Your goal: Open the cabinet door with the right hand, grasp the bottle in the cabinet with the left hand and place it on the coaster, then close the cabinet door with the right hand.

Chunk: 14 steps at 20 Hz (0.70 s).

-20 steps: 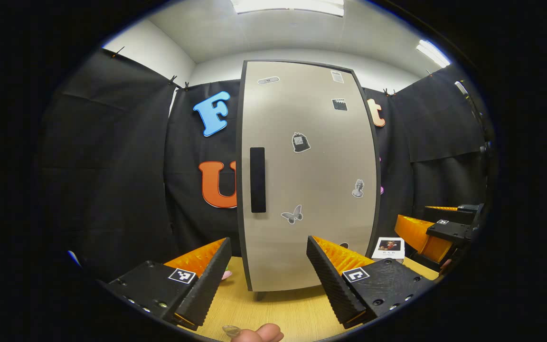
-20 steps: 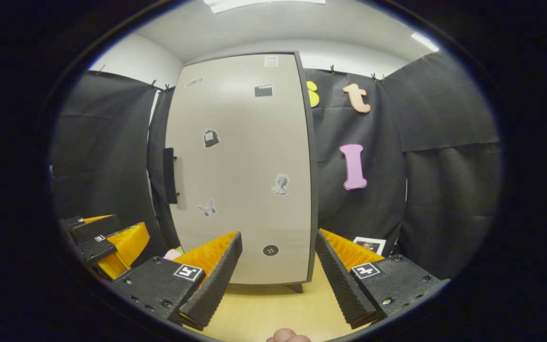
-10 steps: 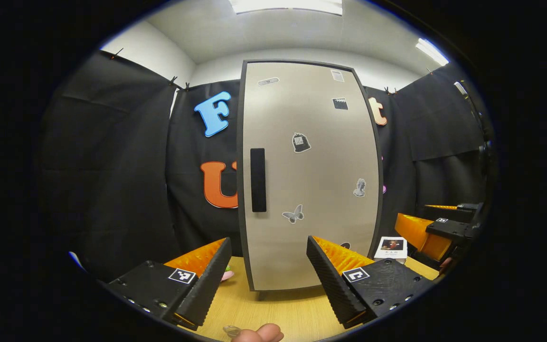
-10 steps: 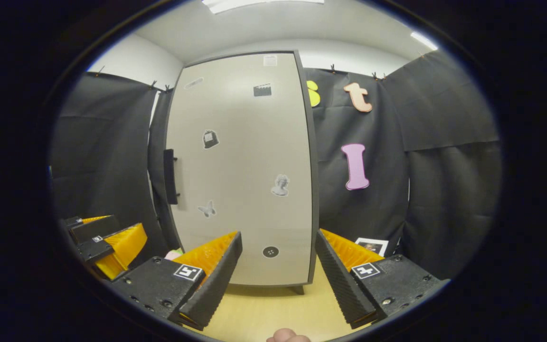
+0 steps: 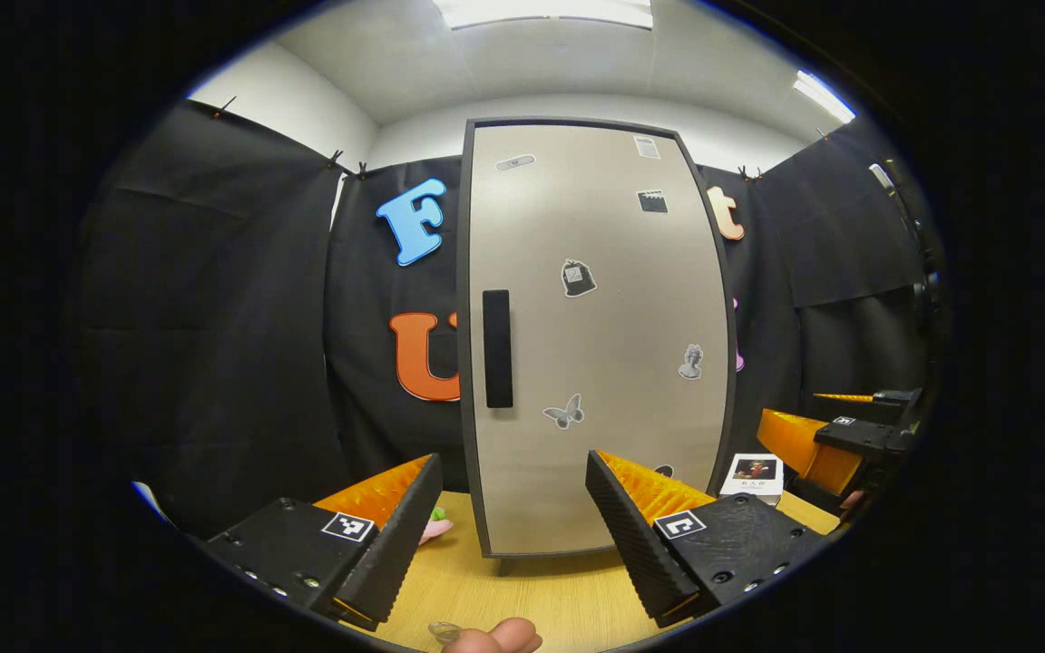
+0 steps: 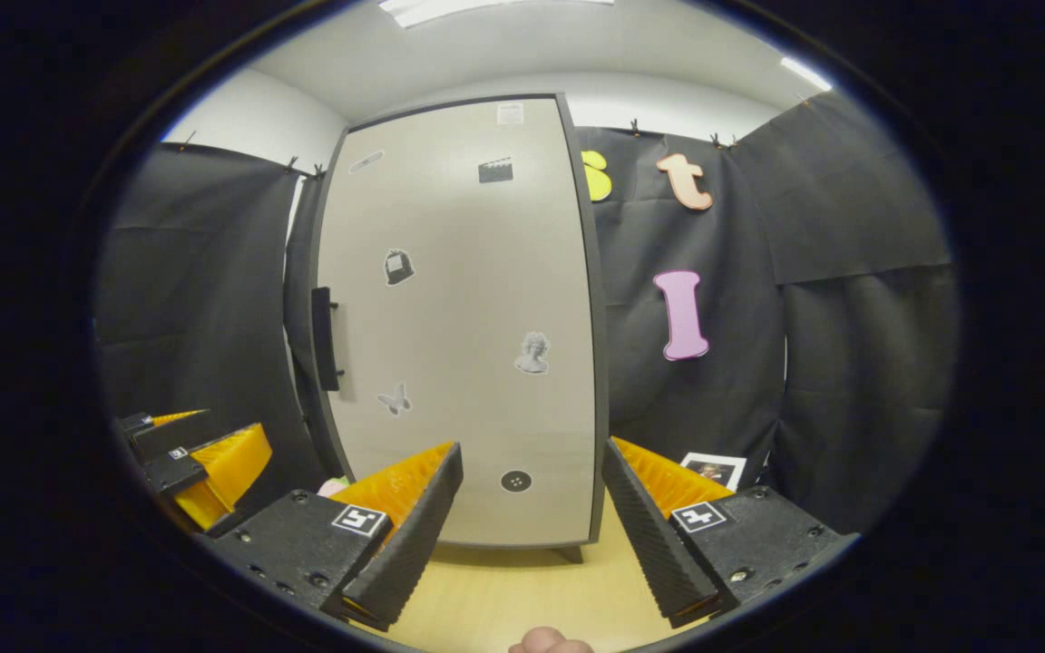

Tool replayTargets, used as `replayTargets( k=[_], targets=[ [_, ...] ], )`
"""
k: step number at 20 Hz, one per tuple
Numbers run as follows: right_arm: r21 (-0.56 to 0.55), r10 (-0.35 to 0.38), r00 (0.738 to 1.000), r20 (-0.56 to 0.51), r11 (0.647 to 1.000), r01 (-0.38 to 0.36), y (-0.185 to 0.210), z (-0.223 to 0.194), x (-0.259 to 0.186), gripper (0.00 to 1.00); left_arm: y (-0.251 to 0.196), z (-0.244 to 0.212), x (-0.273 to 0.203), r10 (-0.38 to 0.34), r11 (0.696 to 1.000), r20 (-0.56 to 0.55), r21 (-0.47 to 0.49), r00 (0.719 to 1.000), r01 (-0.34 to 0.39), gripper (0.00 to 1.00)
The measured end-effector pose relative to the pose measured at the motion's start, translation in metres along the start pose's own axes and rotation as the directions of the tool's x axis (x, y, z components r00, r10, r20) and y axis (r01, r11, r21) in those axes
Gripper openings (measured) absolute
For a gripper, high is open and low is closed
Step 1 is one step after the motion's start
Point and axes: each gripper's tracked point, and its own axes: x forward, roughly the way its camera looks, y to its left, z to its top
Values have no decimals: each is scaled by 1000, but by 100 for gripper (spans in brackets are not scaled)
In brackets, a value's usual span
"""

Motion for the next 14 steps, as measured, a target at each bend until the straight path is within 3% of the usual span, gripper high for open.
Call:
replayTargets(
  k=[1,14],
  targets=[
    [1,3,1000,5,1000,-3,0,2,0,95,0,1,-1,4,1000,1,2,1000,-4,96],
    [21,46,999,-4,999,-46,-11,0,4,99,0,10,-10,82,996,22,24,996,-82,96]
  ],
)
